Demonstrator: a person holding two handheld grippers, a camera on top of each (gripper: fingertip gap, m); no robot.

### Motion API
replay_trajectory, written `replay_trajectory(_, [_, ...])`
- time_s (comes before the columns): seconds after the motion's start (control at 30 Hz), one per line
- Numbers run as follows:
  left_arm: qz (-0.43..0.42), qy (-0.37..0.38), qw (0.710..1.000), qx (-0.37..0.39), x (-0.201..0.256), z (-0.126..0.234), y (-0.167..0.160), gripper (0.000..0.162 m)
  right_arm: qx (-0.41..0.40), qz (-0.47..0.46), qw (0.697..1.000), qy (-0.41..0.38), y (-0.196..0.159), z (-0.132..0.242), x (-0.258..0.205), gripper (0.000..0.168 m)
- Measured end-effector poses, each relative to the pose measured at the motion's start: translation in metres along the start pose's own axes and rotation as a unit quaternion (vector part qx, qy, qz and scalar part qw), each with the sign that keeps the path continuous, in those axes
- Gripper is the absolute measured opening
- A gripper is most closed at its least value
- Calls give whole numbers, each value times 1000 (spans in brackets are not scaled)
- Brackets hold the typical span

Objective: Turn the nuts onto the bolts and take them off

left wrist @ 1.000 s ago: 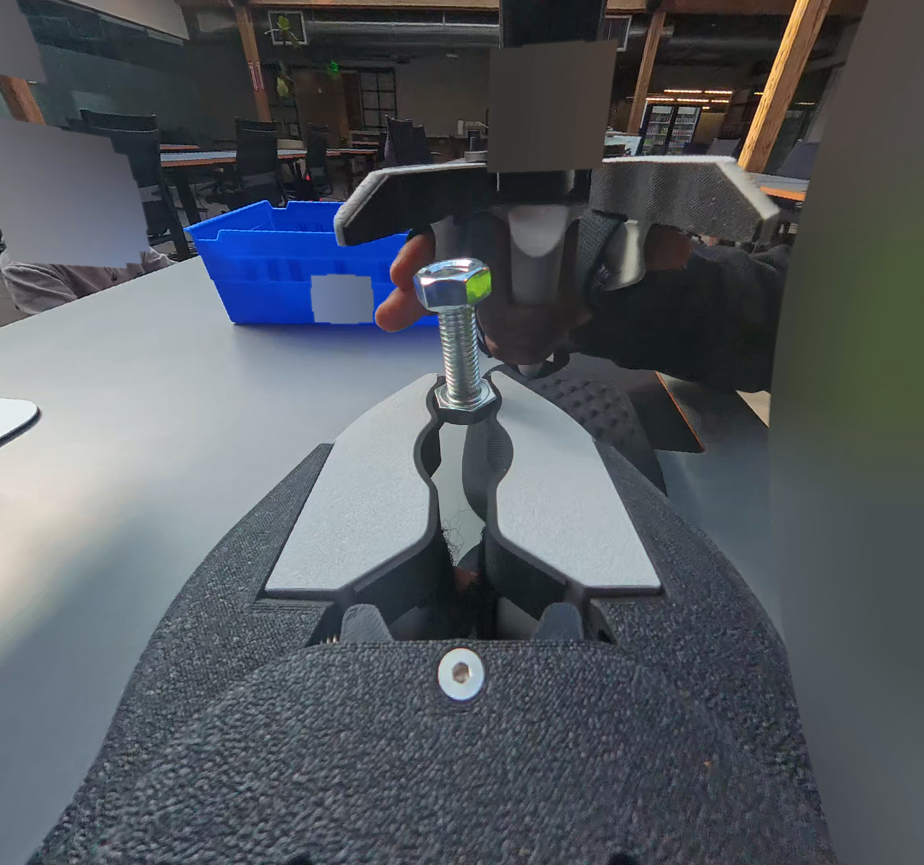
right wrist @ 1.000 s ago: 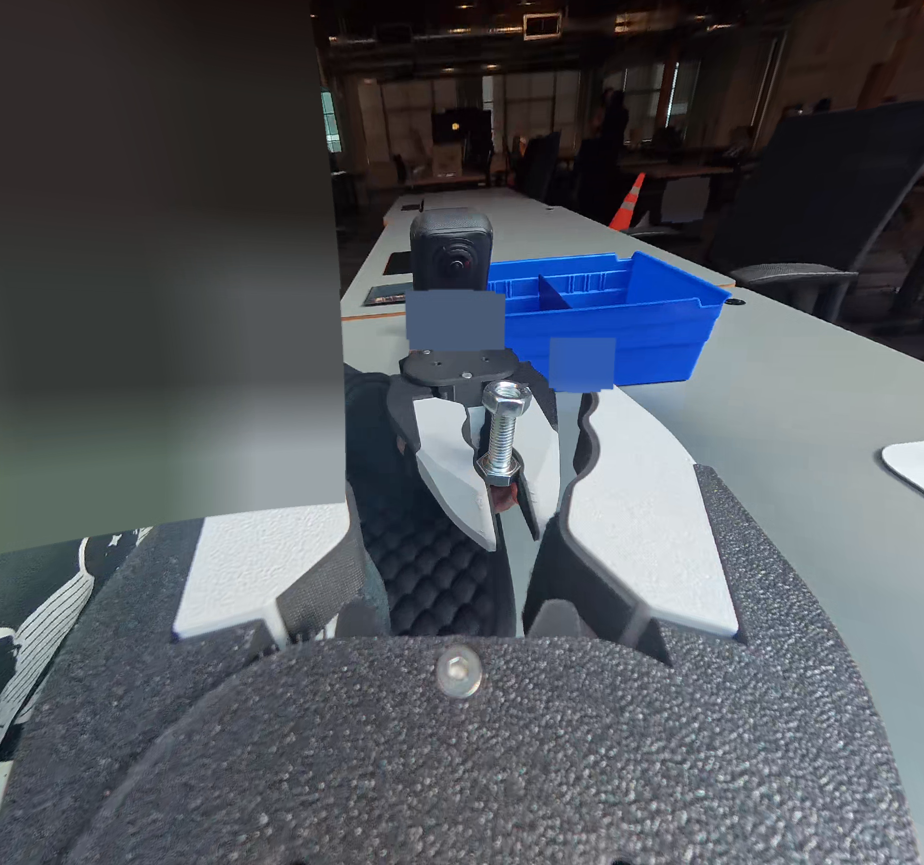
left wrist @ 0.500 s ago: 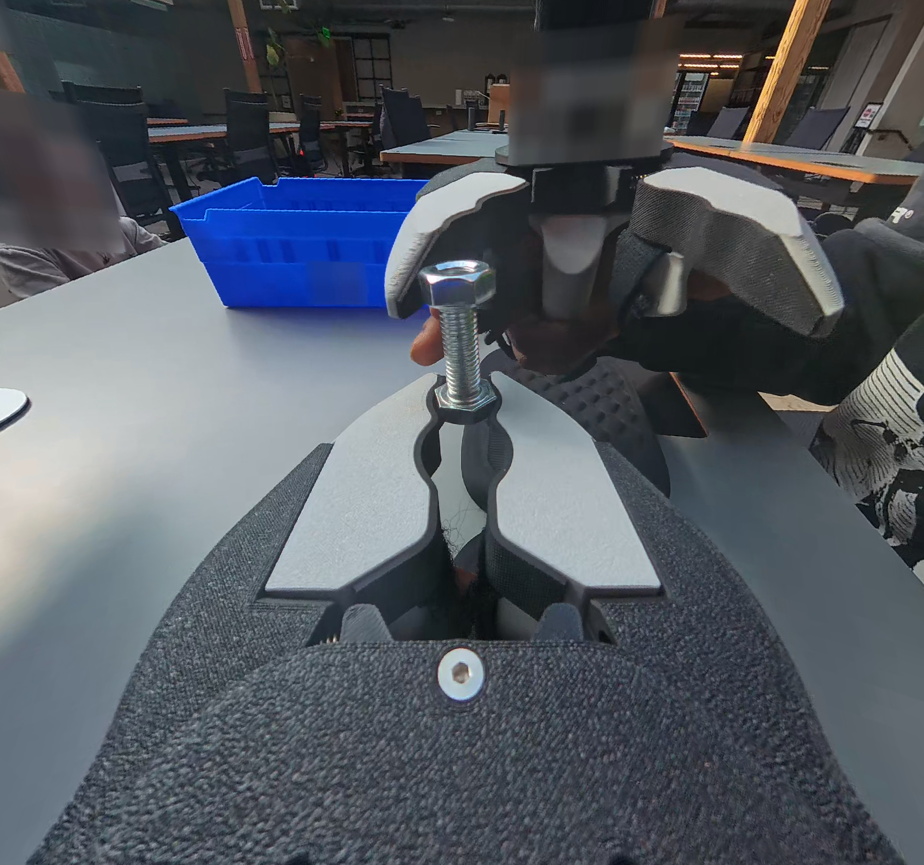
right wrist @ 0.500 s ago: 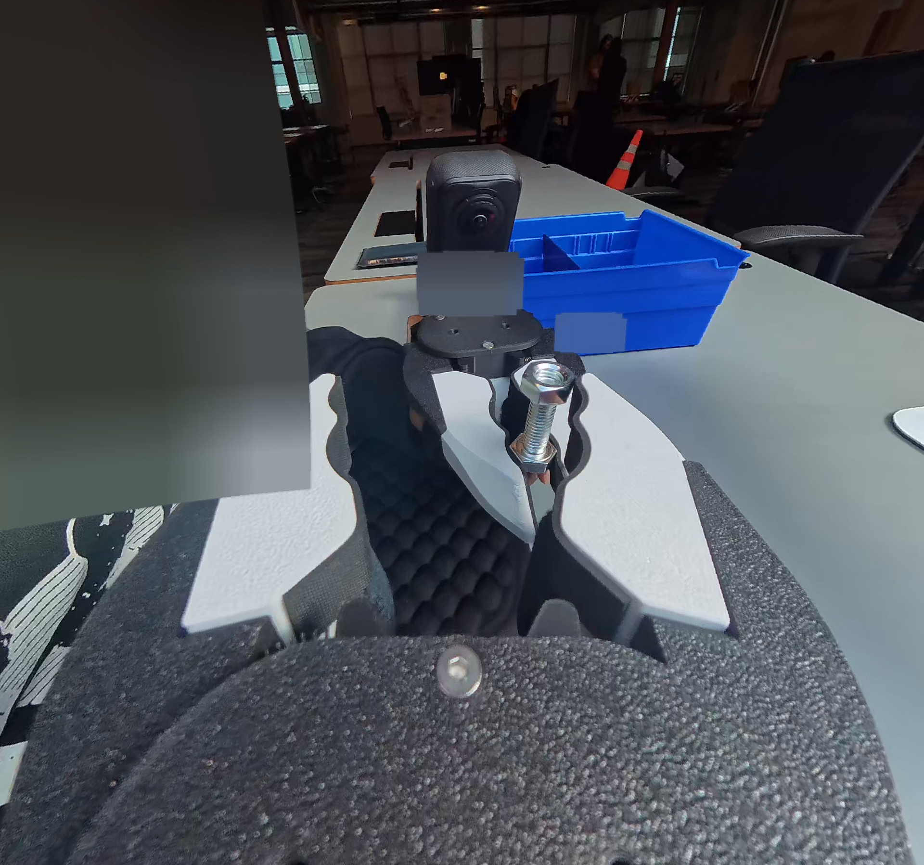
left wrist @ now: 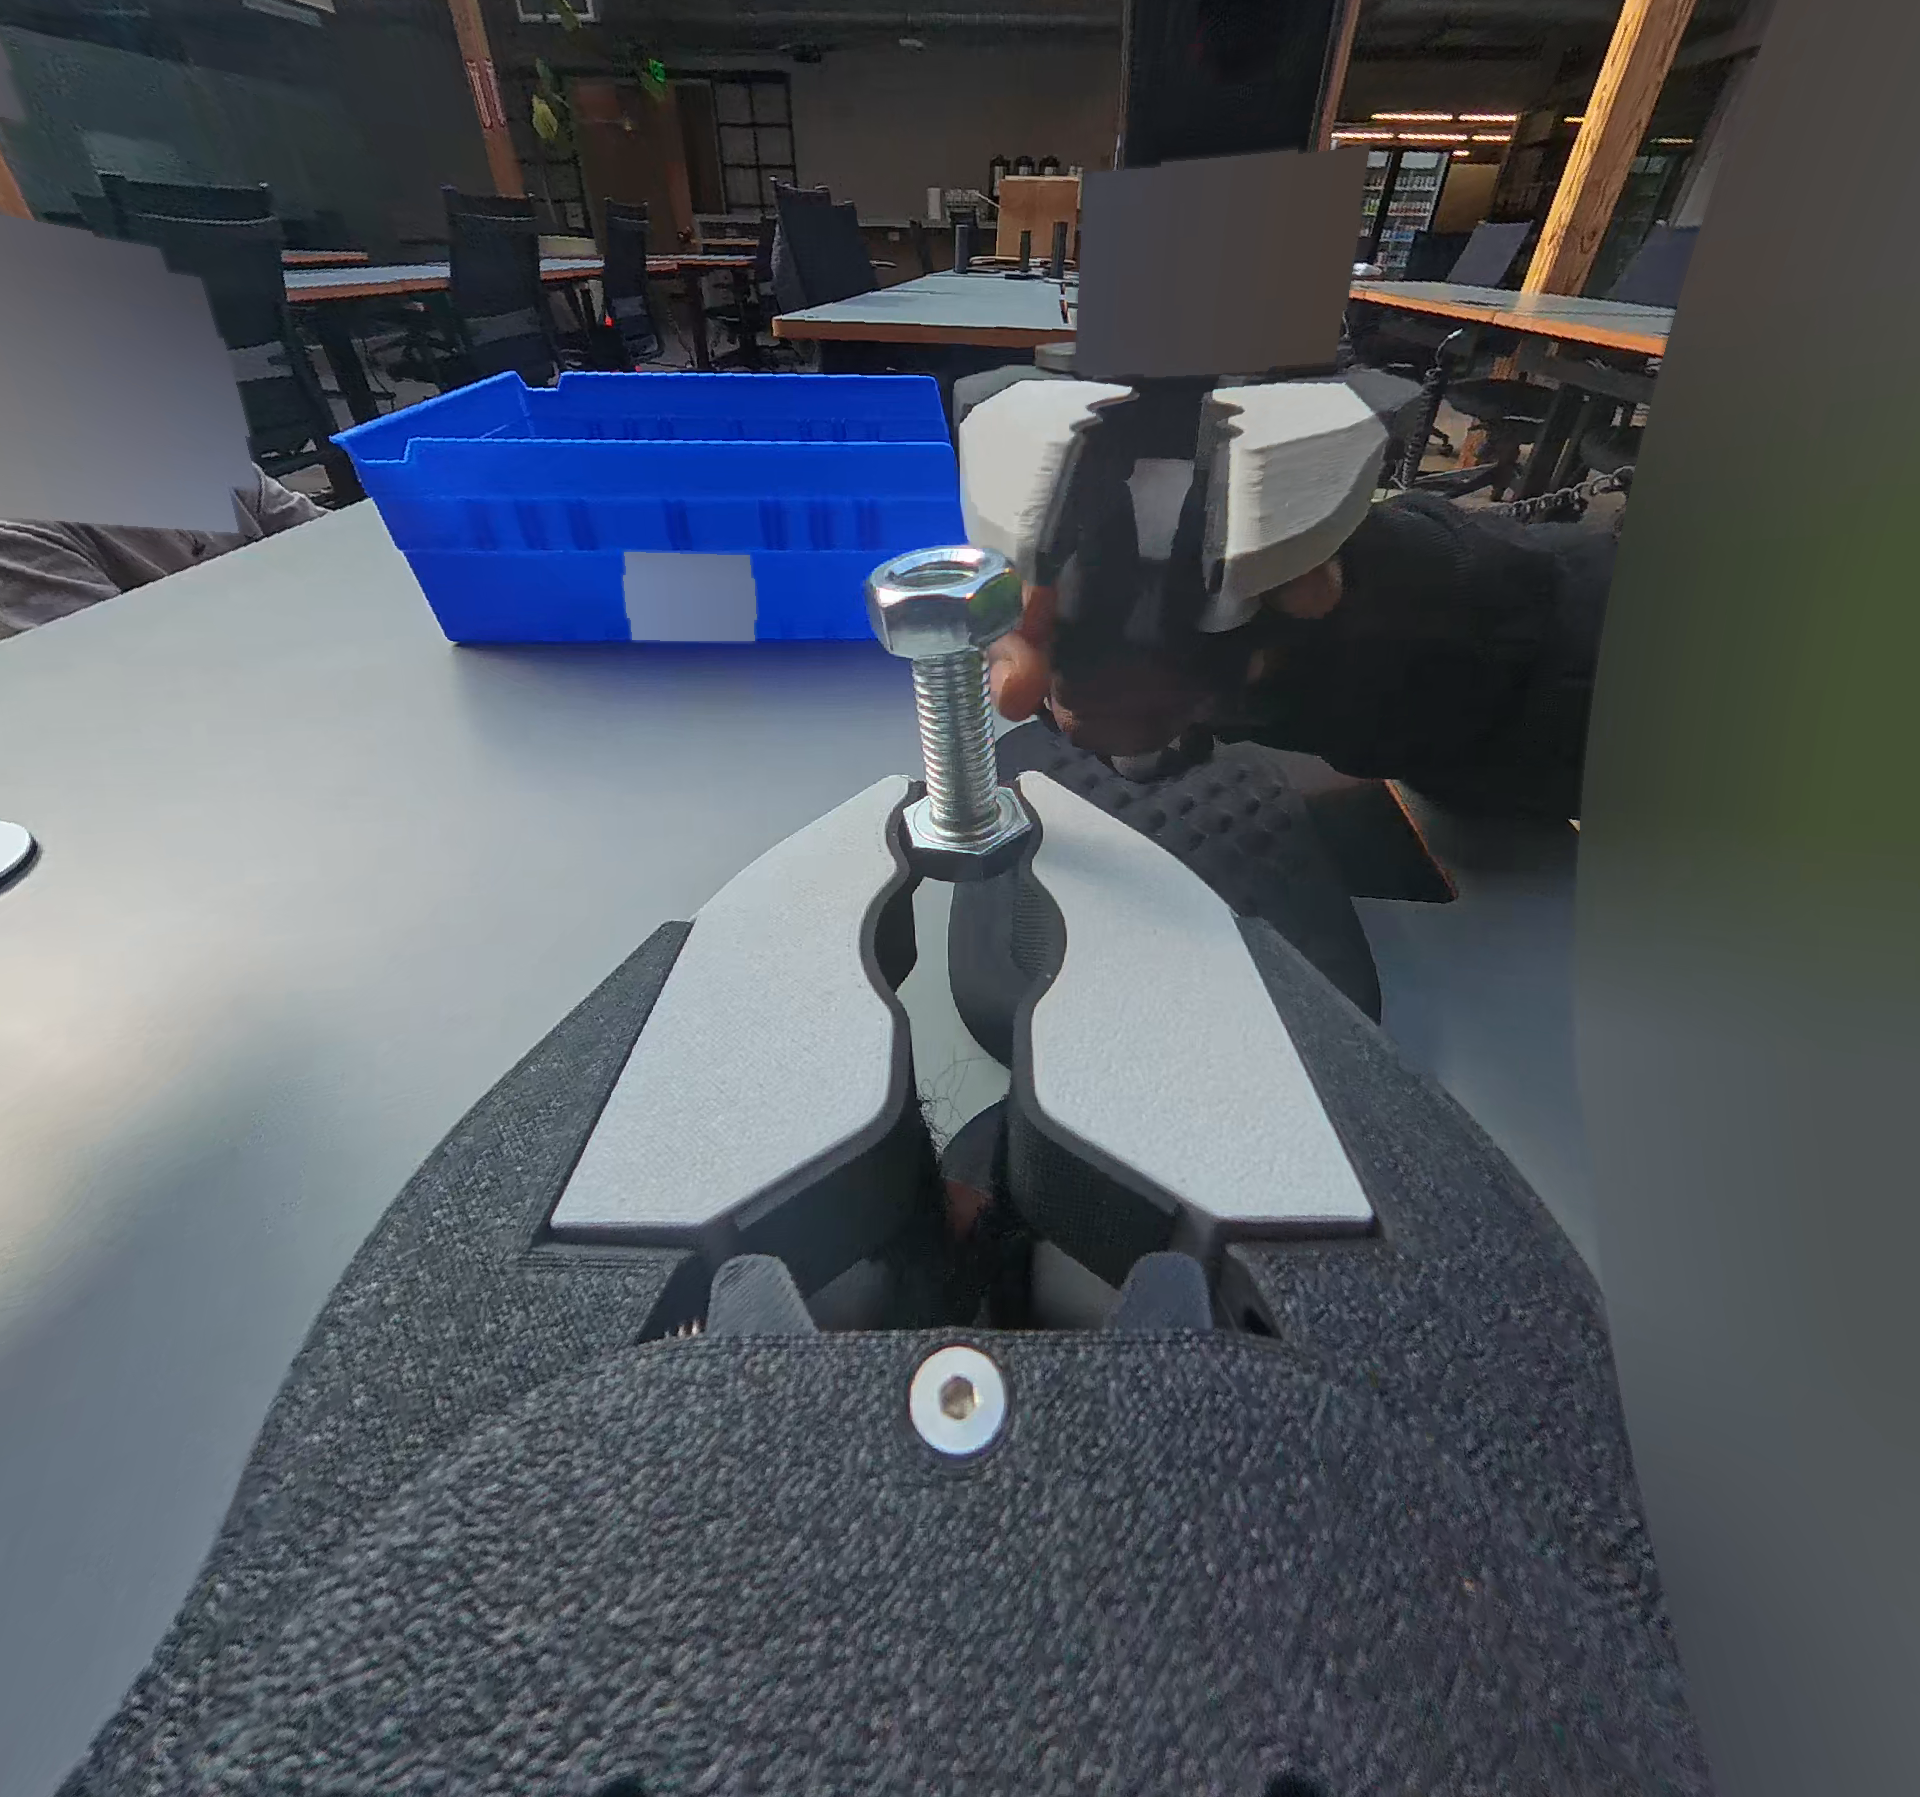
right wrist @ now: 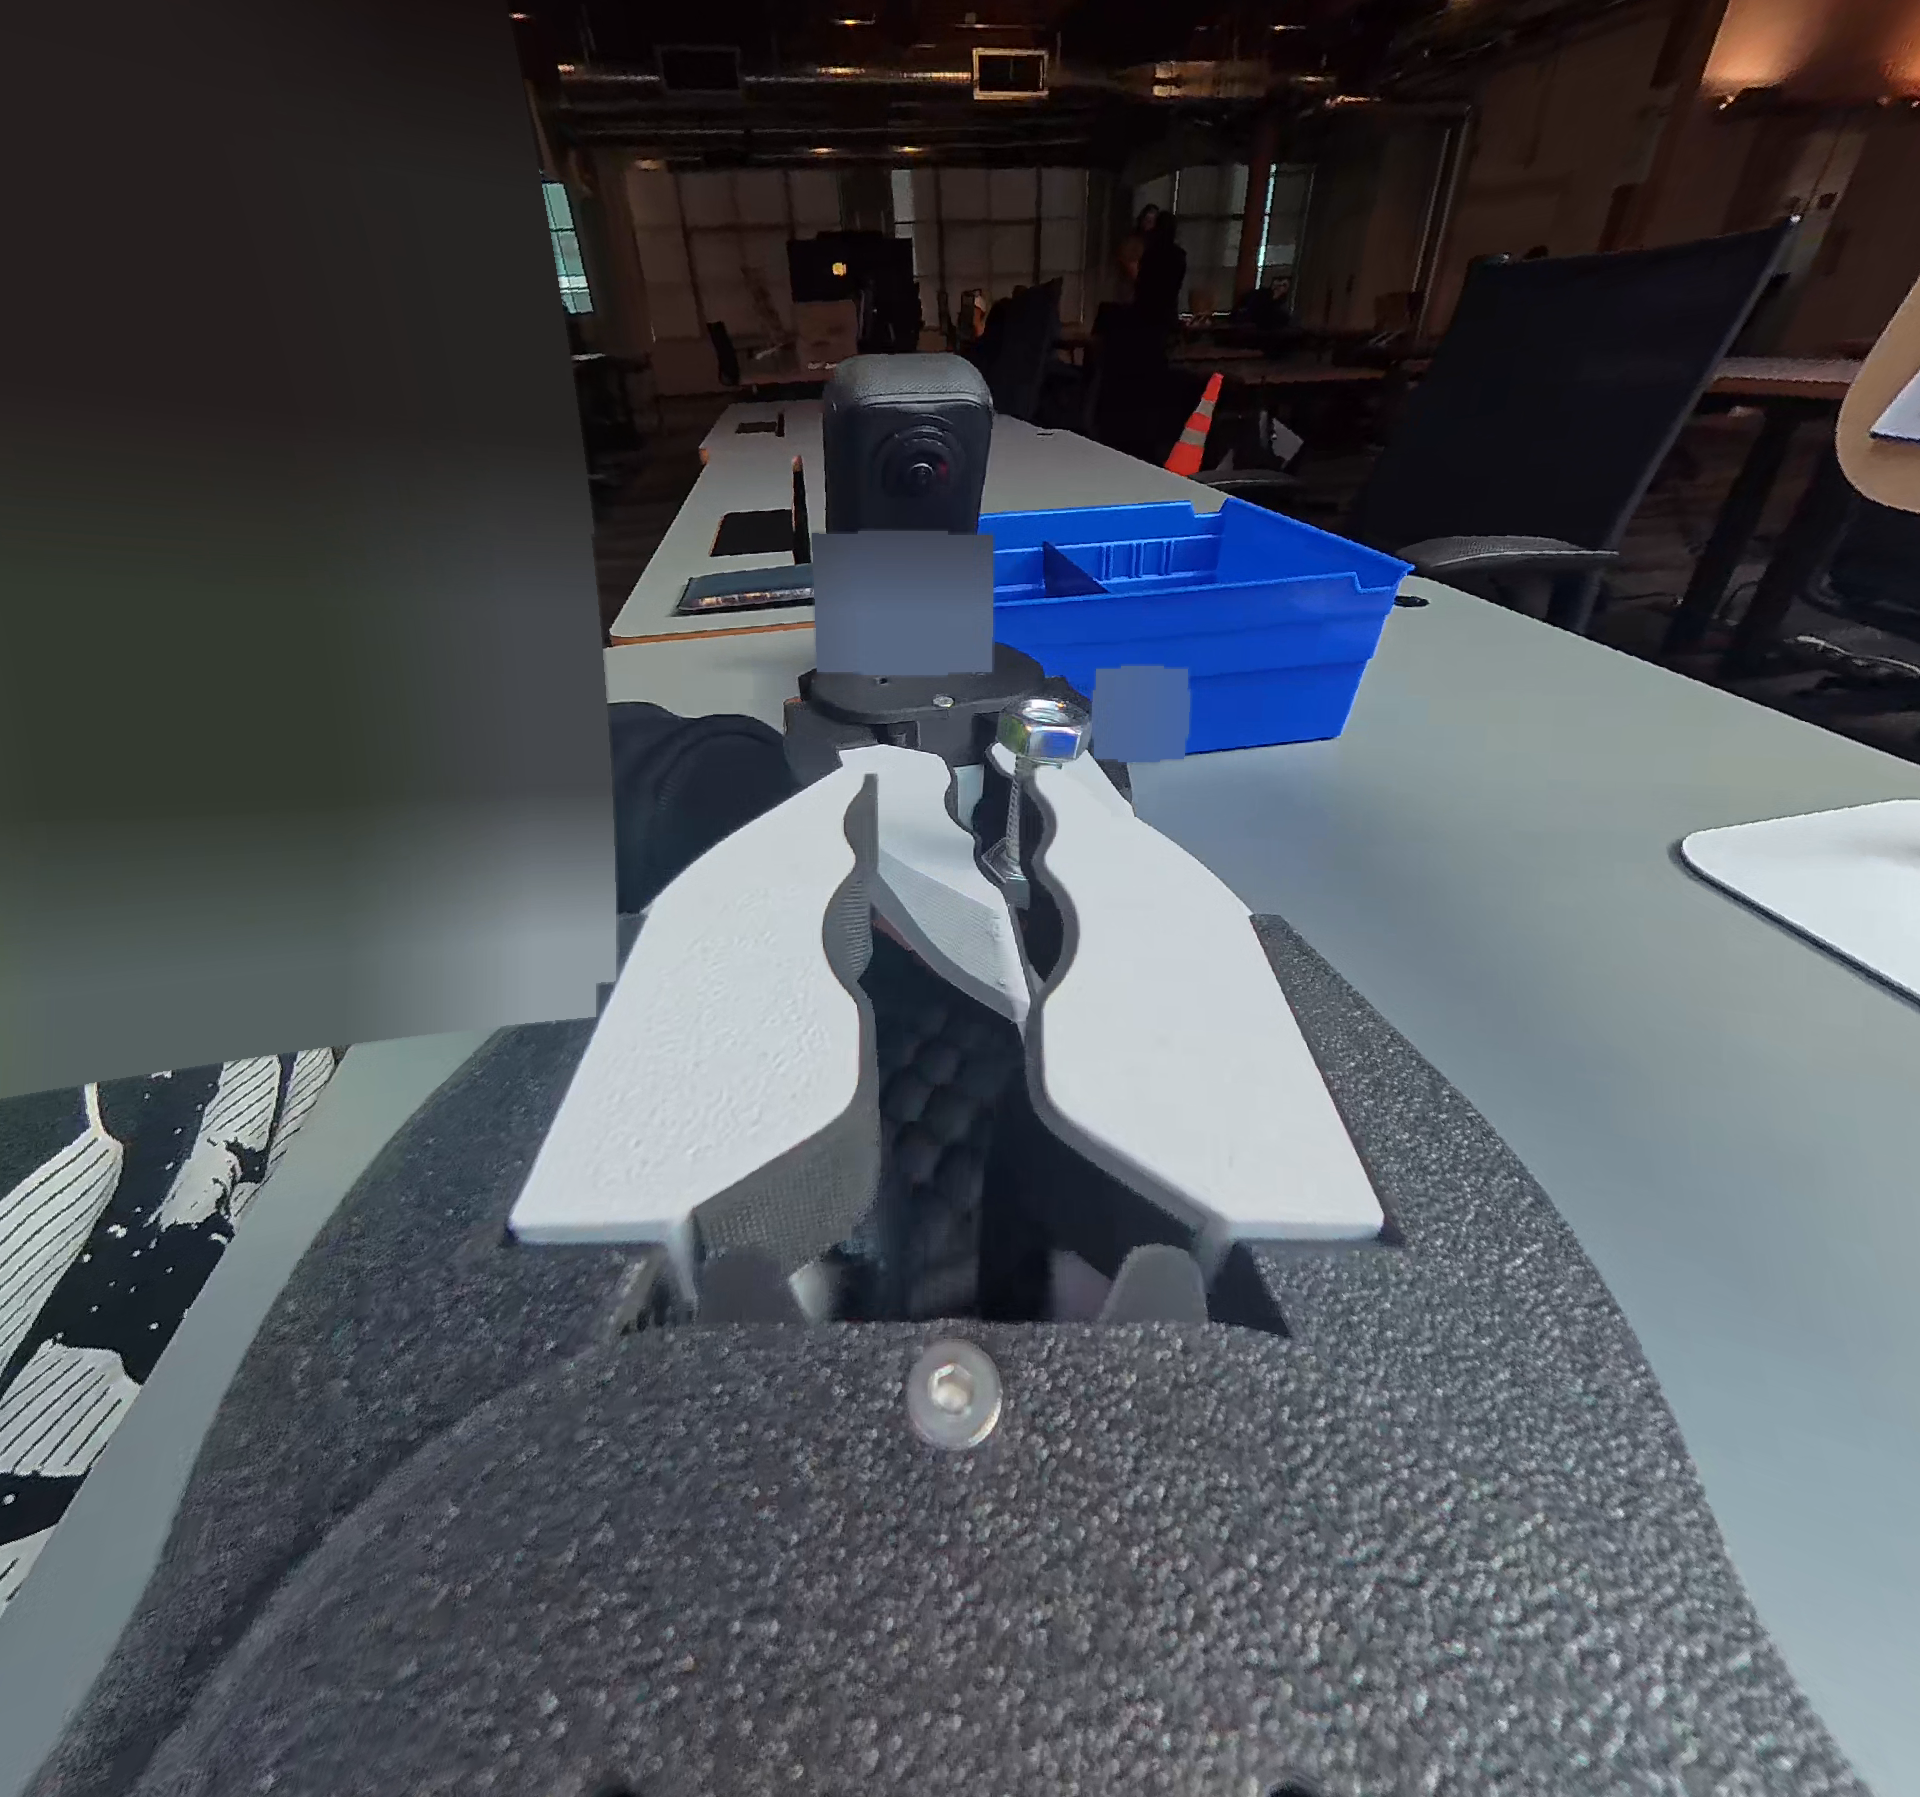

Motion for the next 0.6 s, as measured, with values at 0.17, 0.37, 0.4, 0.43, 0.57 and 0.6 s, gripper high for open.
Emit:
replay_trajectory(0.17, [-4, -11, 1000, -1, 2, 0, 0, 14, 8, -10, 1000, 22, -3, -13, 5, 62])
replay_trajectory(0.37, [-7, -18, 1000, -2, 3, 0, -1, 14, -9, -13, 998, 59, -3, -33, 5, 77])
replay_trajectory(0.4, [-7, -18, 1000, -1, 3, 0, -1, 14, -11, -12, 998, 62, -3, -36, 5, 77])
replay_trajectory(0.43, [-8, -18, 1000, 0, 3, 0, -1, 14, -13, -11, 998, 66, -3, -38, 4, 77])
replay_trajectory(0.57, [-8, -19, 1000, 1, 3, 0, -1, 14, -18, -4, 997, 71, -2, -41, 1, 74])
replay_trajectory(0.6, [-7, -19, 1000, 0, 3, 0, -1, 14, -18, -3, 997, 70, -2, -40, 1, 73])
Point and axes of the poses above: each gripper's, where its closed fingertips meet, z back along the fingers, y out of its top, x = y × z across the jaws, the point moved 9 cm from there along z, back along the fingers, and after that the axes turned 4 degrees about x, right-handed, at the moved point
